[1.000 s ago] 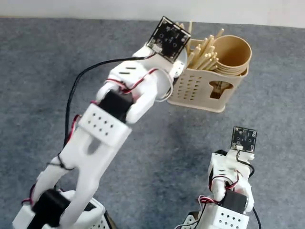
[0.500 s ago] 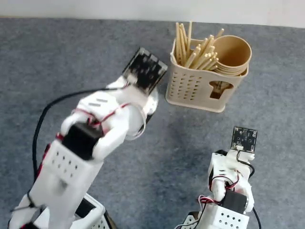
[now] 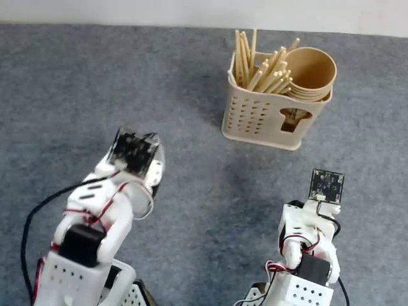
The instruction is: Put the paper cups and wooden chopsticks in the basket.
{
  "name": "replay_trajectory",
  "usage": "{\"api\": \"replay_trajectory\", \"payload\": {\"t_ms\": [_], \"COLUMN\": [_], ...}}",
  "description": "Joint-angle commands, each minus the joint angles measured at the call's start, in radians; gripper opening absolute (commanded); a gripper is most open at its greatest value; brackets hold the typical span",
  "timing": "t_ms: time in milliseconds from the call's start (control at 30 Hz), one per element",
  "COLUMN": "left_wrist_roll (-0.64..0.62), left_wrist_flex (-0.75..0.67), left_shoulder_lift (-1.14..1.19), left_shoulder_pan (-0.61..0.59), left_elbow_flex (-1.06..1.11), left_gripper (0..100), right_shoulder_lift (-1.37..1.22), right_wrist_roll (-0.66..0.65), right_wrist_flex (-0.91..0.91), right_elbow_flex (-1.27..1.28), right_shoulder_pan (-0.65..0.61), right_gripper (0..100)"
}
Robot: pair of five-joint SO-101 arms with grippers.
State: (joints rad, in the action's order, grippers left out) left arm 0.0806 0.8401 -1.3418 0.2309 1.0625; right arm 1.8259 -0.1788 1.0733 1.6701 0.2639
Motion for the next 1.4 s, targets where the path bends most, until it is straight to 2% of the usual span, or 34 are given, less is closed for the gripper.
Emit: {"api": "replay_trajectory", "payload": {"t_ms": [0,133,300,500,633,867,967,1167,1367], "left_wrist_roll": [-0.008,-0.009,-0.009,-0.009,-0.005,-0.006,-0.005,-0.005,-0.008], "left_wrist_flex": [-0.023,-0.021,-0.021,-0.021,-0.020,0.144,0.221,0.479,0.500], "left_shoulder_lift": [-0.168,-0.312,-0.490,-0.478,-0.470,-0.473,-0.472,-0.473,-0.470], "left_shoulder_pan": [-0.071,-0.140,-0.274,-0.371,-0.394,-0.394,-0.401,-0.401,-0.401], "left_elbow_flex": [0.110,0.262,0.464,0.578,0.634,0.633,0.633,0.633,0.633], "left_gripper": [2,2,2,2,2,2,1,1,1], "right_shoulder_lift": [0.013,0.013,0.013,0.013,0.013,0.012,0.012,0.012,0.012], "right_wrist_roll": [0.002,0.003,0.003,0.005,0.009,0.012,0.095,0.137,0.130], "right_wrist_flex": [-0.030,0.002,0.177,0.171,0.171,0.171,0.171,0.171,0.171], "right_elbow_flex": [0.117,0.117,0.117,0.117,0.117,0.119,0.119,0.119,0.117], "right_shoulder_pan": [0.001,-0.079,-0.108,-0.041,0.005,0.004,0.005,0.012,0.007], "right_gripper": [0.9,0.9,0.9,0.9,0.9,0.6,0.6,0.6,0.6]}}
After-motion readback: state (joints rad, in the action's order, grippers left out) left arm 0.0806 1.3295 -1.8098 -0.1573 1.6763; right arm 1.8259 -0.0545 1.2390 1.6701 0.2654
